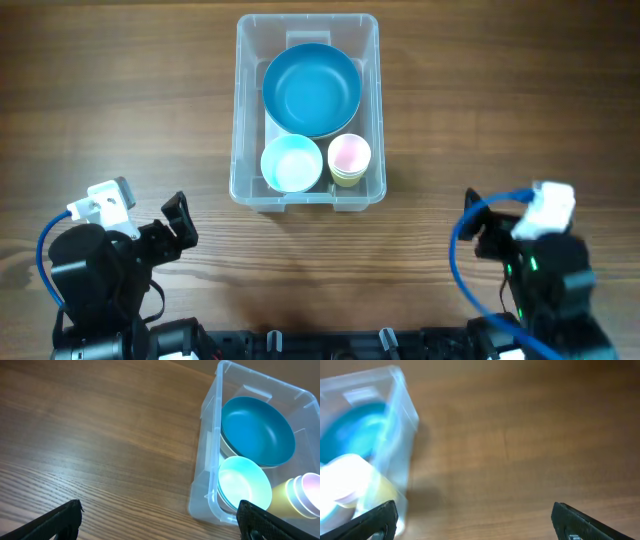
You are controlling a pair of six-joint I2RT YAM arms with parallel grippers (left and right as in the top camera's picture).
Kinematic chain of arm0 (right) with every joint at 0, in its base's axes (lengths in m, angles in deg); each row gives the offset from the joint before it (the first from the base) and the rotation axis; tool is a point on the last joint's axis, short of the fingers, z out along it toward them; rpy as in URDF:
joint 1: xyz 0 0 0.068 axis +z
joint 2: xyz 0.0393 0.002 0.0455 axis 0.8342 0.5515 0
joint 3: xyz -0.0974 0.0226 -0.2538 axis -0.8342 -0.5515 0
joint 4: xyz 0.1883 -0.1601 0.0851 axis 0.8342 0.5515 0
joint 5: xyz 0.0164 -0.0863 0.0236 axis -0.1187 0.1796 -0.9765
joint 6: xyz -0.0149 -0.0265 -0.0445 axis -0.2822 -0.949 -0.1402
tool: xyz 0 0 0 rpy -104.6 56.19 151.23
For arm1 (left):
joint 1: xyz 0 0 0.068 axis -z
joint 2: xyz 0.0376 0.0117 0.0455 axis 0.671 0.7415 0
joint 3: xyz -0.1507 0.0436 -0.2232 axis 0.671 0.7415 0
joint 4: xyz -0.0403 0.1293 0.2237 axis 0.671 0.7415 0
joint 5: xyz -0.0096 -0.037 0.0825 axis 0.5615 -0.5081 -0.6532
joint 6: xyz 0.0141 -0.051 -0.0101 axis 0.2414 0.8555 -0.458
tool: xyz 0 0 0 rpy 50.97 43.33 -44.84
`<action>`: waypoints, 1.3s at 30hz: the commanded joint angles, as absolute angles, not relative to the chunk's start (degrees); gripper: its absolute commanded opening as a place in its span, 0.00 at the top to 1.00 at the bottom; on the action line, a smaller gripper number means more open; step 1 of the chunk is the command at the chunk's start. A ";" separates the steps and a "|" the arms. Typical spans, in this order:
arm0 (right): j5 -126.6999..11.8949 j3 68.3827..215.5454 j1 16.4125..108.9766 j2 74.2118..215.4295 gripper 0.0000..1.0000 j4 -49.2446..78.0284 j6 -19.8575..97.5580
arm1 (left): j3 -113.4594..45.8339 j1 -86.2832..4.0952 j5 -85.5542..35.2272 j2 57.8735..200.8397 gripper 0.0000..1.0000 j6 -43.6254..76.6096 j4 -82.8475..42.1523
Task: Pack container
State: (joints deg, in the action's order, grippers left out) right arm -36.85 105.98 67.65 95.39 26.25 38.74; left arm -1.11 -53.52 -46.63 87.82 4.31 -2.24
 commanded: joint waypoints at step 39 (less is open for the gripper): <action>-58.40 68.40 60.59 74.32 0.00 -19.15 15.92 | -0.96 -53.61 -45.29 87.95 0.00 3.17 -2.39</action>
State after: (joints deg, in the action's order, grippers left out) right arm -57.30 68.45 60.83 74.78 -19.02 16.45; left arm -1.11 -53.52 -46.63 87.88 4.31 -2.22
